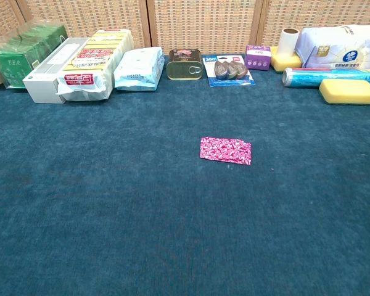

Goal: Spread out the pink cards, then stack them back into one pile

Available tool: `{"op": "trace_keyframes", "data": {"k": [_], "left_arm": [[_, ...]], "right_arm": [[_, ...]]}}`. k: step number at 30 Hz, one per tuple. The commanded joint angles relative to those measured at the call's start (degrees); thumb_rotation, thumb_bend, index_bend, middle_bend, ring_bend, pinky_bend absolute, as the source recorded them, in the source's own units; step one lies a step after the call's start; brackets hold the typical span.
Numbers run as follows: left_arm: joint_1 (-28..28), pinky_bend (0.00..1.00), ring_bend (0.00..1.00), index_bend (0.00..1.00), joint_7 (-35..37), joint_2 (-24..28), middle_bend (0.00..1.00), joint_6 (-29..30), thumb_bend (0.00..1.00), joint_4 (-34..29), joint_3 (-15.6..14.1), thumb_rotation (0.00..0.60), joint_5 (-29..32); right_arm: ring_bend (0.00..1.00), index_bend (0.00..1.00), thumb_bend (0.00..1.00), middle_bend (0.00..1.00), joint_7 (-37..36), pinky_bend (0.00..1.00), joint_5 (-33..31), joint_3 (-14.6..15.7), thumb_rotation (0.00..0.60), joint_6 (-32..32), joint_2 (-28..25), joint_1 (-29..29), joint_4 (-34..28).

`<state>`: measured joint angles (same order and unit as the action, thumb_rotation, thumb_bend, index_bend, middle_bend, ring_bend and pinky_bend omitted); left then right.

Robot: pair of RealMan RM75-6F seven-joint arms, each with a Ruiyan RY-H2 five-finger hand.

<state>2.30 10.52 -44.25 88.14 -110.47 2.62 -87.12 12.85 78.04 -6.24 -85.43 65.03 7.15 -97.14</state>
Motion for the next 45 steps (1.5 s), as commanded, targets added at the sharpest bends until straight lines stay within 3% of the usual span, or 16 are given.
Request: {"op": "trace_keyframes", "data": {"k": [1,5,9,12,17,23,28,36,39,45], "left_arm": [[-0.18,0.06,0.00,0.00,0.29,0.10,0.00,0.27,0.24,0.01,-0.04,0.600,-0.02],[-0.33,0.06,0.00,0.00,0.56,0.14,0.00,0.32,0.24,0.06,-0.13,0.600,0.08],[-0.59,0.06,0.00,0.00,0.22,0.10,0.00,0.30,0.24,-0.11,-0.52,0.600,-0.17],[-0.77,0.06,0.00,0.00,0.23,0.07,0.00,0.66,0.24,-0.26,-0.57,0.600,-0.42],[-0.55,0.06,0.00,0.00,-0.85,-0.16,0.00,0.16,0.24,-0.54,-0.67,0.600,-0.44],[0.23,0.06,0.00,0.00,-1.74,-0.29,0.00,-1.38,0.24,-0.85,-0.34,0.600,0.94],[0.96,0.06,0.00,0.00,-1.65,-0.25,0.00,-2.90,0.24,-0.90,0.06,0.600,2.61],[2.36,0.06,0.00,0.00,-1.97,-0.10,0.00,-5.59,0.24,-0.99,0.77,0.600,5.24],[2.80,0.06,0.00,0.00,-1.96,-0.02,0.00,-6.47,0.24,-0.98,1.02,0.600,6.22],[3.14,0.06,0.00,0.00,-1.71,0.05,0.00,-7.26,0.25,-0.84,1.28,0.600,7.32]], "right_arm": [[0.00,0.12,0.00,0.00,-0.64,0.00,0.90,0.24,0.600,0.55,0.08,0.32,-0.10],[0.00,0.14,0.00,0.02,-1.59,0.00,4.19,1.51,0.600,3.62,0.09,2.14,0.38],[0.00,0.17,0.00,0.06,-7.67,0.00,13.15,3.51,0.600,14.68,-1.96,9.96,-1.88],[0.00,0.18,0.00,0.07,-7.54,0.00,15.02,4.03,0.600,20.02,-2.09,13.51,-4.09],[0.00,0.16,0.00,0.07,-1.17,0.00,11.57,2.53,0.600,30.11,0.71,19.85,-8.27],[0.00,0.05,0.00,0.07,9.61,0.00,2.18,-0.53,0.600,37.23,5.86,25.81,-10.13],[0.00,0.03,0.00,0.07,16.42,0.00,-5.89,-1.97,0.600,40.72,9.36,30.32,-10.27],[0.00,0.05,0.00,0.07,26.08,0.00,-22.23,-1.93,0.600,43.87,14.18,39.16,-7.92],[0.00,0.05,0.00,0.07,29.83,0.00,-31.39,-1.60,0.600,43.61,16.29,43.86,-6.36],[0.00,0.06,0.00,0.07,30.95,0.00,-42.10,0.08,0.600,44.27,18.45,50.02,-5.16]]}}
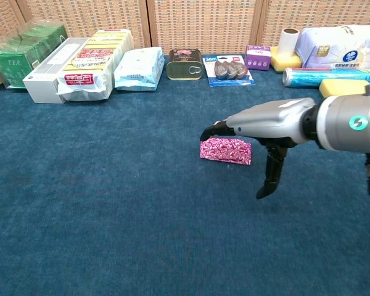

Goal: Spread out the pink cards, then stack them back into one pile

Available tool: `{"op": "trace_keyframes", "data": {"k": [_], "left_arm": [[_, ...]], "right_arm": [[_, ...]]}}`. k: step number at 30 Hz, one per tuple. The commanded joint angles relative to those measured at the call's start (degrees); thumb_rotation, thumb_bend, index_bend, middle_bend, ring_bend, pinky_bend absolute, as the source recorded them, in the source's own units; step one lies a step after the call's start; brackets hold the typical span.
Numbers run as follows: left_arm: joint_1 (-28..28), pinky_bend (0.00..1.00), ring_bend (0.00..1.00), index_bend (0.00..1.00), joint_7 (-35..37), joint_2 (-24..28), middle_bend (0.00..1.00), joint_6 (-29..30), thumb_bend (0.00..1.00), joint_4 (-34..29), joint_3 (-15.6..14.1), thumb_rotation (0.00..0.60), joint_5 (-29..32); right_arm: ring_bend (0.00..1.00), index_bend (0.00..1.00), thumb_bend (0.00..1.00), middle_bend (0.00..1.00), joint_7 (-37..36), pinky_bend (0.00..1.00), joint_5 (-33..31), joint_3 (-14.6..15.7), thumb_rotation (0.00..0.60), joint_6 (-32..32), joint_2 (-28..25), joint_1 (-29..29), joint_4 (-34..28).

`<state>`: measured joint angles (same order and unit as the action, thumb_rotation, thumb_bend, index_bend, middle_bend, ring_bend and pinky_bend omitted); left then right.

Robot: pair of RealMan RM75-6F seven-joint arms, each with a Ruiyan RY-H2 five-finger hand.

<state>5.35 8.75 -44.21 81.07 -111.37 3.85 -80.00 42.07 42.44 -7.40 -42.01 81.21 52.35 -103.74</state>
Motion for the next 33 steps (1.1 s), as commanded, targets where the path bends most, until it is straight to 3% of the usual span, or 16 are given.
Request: {"op": "trace_keyframes", "data": {"k": [1,15,33], "left_arm": [[0.11,0.06,0.00,0.00,0.07,0.02,0.00,-0.25,0.24,0.07,0.06,0.600,0.25],[0.32,0.06,0.00,0.00,-0.28,-0.07,0.00,-0.79,0.24,-0.06,0.04,0.600,0.59],[0.31,0.06,0.00,0.00,-1.24,-0.19,0.00,-1.01,0.24,-0.69,-0.34,0.600,0.25]], "right_arm": [[0.00,0.06,0.00,0.07,1.56,0.00,-6.97,1.42,0.600,0.92,2.37,5.20,1.57],[0.00,0.07,0.00,0.07,-4.64,0.01,-11.11,4.40,0.600,2.45,3.00,9.52,6.10],[0.02,0.08,0.00,0.08,-11.02,0.04,-11.73,8.48,0.574,2.69,-0.45,9.88,8.57]]}}
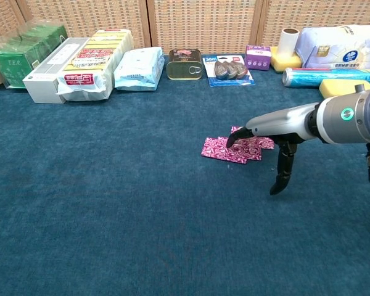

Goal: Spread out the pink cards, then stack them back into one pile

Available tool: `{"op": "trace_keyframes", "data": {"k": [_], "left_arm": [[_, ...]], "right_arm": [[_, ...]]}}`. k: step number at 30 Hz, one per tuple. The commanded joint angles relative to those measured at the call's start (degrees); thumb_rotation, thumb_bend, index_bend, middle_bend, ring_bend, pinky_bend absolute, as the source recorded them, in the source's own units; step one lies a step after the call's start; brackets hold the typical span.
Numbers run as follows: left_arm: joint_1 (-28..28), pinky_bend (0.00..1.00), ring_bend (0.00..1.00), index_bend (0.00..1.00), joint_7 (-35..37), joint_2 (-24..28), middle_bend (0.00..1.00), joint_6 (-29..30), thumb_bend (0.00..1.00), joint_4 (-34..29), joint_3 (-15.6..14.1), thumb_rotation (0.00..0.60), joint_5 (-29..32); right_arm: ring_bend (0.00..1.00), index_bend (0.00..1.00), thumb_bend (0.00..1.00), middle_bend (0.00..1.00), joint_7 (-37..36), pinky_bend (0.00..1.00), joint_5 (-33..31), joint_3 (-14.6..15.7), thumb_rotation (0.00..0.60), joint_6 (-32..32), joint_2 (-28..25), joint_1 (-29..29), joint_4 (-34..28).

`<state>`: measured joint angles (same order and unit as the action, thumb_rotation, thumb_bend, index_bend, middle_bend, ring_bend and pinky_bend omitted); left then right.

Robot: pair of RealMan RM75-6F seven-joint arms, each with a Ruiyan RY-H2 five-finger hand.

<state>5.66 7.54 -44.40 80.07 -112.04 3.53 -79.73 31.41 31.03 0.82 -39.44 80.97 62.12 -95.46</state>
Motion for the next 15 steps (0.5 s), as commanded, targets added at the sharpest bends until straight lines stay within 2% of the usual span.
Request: {"op": "trace_keyframes", "data": {"k": [1,15], "left_arm": [[-0.01,0.06,0.00,0.00,-0.05,-0.02,0.00,-0.01,0.24,-0.05,-0.04,0.600,-0.04],[-0.16,0.06,0.00,0.00,-0.29,-0.10,0.00,0.26,0.25,-0.25,-0.19,0.600,-0.35]], "right_arm": [[0.02,0.08,0.00,0.08,-0.63,0.04,-0.52,0.39,0.572,0.17,-0.37,0.17,0.44],[0.02,0.09,0.00,0.08,-3.31,0.05,-3.23,1.64,0.562,0.30,-2.54,0.78,2.31]]}}
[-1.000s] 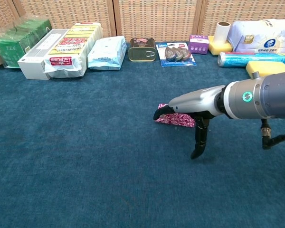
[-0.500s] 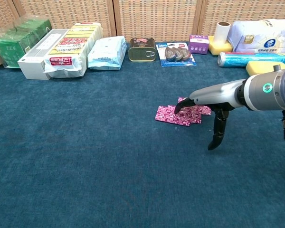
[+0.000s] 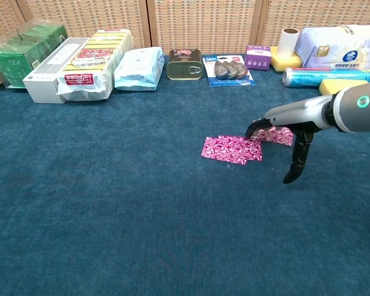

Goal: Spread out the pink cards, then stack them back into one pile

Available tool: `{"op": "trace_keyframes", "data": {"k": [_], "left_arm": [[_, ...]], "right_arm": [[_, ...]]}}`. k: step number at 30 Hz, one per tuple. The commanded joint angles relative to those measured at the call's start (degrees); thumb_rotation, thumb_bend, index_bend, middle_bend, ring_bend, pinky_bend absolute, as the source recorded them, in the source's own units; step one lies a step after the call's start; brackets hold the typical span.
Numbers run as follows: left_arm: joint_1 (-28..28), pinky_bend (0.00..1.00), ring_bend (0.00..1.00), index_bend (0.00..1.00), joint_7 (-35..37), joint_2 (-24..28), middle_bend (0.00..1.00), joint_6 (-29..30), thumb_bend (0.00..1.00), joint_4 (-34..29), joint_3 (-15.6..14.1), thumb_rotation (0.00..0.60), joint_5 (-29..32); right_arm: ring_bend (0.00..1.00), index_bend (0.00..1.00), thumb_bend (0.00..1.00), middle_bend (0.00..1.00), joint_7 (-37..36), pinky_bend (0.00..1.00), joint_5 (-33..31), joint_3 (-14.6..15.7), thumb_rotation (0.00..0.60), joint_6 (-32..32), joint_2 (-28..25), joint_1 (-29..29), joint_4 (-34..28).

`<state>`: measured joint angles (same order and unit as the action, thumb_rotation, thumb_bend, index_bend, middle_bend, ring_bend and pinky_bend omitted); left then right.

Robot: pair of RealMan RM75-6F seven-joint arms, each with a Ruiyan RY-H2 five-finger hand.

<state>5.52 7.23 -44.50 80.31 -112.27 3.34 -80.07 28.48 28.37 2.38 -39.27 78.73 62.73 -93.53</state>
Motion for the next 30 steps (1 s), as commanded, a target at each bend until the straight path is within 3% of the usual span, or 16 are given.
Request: {"op": "trace_keyframes", "data": {"k": [1,14,23,30], "left_arm": [[-0.04,0.06,0.00,0.00,0.02,0.00,0.00,0.04,0.25,-0.02,-0.02,0.600,0.02],[-0.27,0.06,0.00,0.00,0.39,0.10,0.00,0.40,0.24,-0.02,-0.14,0.600,-0.37],[-0.03,0.06,0.00,0.00,-0.20,-0.08,0.00,0.00,0.24,-0.21,-0.13,0.600,-0.14],[-0.15,0.06,0.00,0.00,-1.48,-0.46,0.00,0.25,0.24,-0.65,-0.32,0.600,-0.22]], "right_arm": [[0.02,0.09,0.00,0.08,-0.55,0.05,-0.95,0.14,0.558,0.22,-0.42,0.29,0.59],[0.02,0.10,0.01,0.08,-2.82,0.06,-7.04,1.09,0.555,1.58,-3.81,1.57,2.30],[0.07,0.10,0.01,0.10,-7.76,0.08,4.51,-1.56,0.540,3.68,-10.77,-1.02,-10.04],[0.06,0.11,0.01,0.10,-7.49,0.08,9.17,-1.34,0.542,2.43,-8.10,-0.93,-11.94]]}}
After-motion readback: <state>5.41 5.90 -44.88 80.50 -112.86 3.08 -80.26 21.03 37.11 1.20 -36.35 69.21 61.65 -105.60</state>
